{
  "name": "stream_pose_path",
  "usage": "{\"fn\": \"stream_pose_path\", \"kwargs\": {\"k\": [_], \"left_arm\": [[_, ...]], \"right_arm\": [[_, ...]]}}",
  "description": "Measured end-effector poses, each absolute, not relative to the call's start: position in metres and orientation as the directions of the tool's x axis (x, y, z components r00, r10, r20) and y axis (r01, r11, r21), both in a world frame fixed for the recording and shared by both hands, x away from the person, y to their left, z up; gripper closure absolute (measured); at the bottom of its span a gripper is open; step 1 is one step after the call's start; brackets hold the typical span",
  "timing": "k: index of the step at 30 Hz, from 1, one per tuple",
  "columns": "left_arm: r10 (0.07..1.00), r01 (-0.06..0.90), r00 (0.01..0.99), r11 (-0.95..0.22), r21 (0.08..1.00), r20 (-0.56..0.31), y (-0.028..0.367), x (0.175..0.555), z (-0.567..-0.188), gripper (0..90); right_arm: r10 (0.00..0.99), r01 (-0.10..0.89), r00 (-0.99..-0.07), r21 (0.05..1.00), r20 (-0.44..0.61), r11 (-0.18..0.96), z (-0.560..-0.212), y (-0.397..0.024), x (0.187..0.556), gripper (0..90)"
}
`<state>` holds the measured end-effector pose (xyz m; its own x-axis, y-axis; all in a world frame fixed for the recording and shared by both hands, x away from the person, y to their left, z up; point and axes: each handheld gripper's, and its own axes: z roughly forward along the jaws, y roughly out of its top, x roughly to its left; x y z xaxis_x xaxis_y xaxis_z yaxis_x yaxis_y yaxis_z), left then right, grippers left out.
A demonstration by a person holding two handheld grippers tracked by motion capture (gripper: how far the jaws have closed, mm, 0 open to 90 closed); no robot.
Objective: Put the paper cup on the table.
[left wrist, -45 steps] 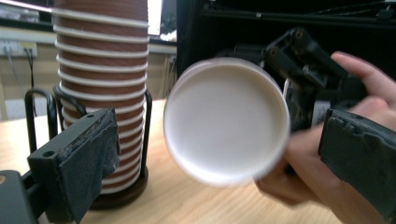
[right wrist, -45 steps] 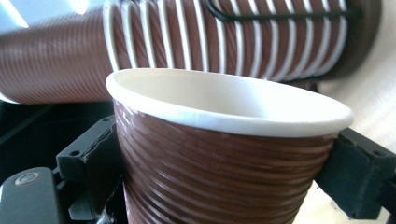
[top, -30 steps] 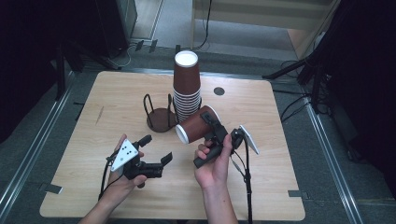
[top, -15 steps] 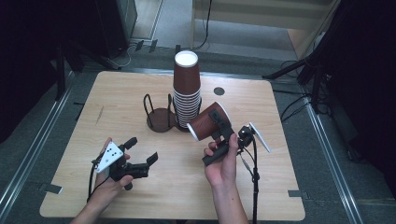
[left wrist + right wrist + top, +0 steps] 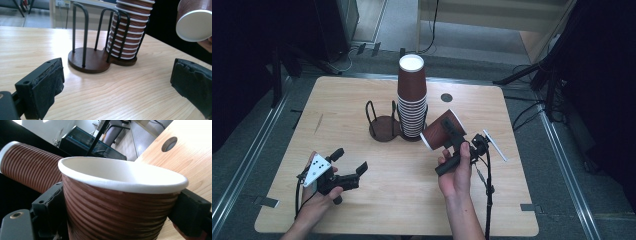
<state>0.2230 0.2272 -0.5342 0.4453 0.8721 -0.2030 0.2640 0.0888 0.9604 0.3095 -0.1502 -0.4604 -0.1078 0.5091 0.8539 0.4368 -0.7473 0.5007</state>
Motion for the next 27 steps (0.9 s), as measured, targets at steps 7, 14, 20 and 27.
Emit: {"fn": "stream_pose_path", "kwargs": {"k": [7,14,20,27], "left_arm": [[0.883,0.274,0.422,0.094,0.957,-0.207,0.243,0.219,-0.541,0.0],[0.901,0.275,0.38,0.104,0.956,-0.208,0.265,0.216,-0.543,0.0],[0.929,0.281,0.311,0.111,0.953,-0.2,0.287,0.212,-0.548,0.0],[0.943,0.297,0.27,0.113,0.948,-0.196,0.303,0.208,-0.549,0.0]], "right_arm": [[0.539,0.372,-0.175,0.562,0.824,-0.739,-0.458,-0.157,0.312,11.8],[0.636,0.256,-0.198,0.666,0.746,-0.701,-0.455,-0.171,0.317,11.8],[0.704,0.211,-0.225,0.739,0.673,-0.639,-0.449,-0.178,0.318,11.8],[0.759,0.159,-0.226,0.791,0.611,-0.59,-0.441,-0.191,0.321,11.9]]}}
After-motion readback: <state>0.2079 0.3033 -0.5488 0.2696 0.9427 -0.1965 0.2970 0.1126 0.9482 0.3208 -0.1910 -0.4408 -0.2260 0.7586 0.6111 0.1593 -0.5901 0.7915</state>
